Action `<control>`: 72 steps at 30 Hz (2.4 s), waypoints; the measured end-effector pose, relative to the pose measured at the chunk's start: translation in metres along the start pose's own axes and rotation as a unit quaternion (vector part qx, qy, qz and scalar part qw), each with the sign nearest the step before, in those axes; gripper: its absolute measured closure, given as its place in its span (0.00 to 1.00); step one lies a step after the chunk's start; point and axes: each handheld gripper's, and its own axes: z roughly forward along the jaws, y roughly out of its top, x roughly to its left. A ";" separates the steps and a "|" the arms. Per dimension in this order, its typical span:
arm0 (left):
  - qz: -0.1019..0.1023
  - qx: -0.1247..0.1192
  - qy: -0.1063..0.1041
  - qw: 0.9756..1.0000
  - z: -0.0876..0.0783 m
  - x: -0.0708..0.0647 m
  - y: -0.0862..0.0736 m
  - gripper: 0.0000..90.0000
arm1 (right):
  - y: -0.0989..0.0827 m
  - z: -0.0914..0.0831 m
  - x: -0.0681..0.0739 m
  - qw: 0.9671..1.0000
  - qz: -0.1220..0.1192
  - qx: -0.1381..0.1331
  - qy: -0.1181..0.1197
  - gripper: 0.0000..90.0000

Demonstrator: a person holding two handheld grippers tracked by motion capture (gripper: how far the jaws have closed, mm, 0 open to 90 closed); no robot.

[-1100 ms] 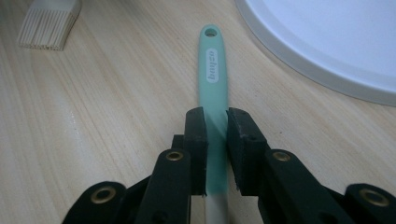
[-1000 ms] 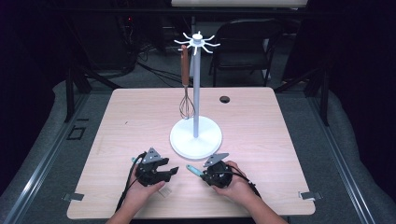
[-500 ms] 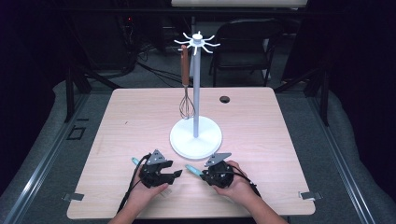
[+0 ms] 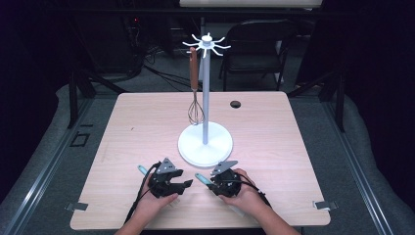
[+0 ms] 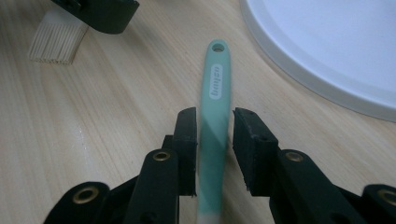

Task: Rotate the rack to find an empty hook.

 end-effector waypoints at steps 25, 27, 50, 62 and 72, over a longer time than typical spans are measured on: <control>-0.001 -0.006 -0.025 1.000 0.001 0.007 -0.004 0.48 | 0.008 0.002 -0.001 0.999 -0.009 -0.039 0.034 0.84; -0.002 -0.007 -0.029 1.000 0.002 0.006 -0.005 0.49 | 0.009 -0.002 -0.001 0.998 -0.005 -0.051 0.038 0.84; -0.012 -0.029 -0.081 0.996 0.001 -0.001 0.002 0.49 | 0.016 -0.013 0.005 0.995 -0.021 -0.068 0.062 0.82; -0.004 -0.028 -0.085 0.996 0.004 -0.002 0.004 0.50 | 0.006 -0.005 0.004 0.999 -0.014 -0.019 0.043 0.99; -0.007 -0.026 -0.071 0.997 0.001 0.004 0.001 0.50 | 0.004 0.006 0.009 0.999 -0.044 0.004 0.024 0.78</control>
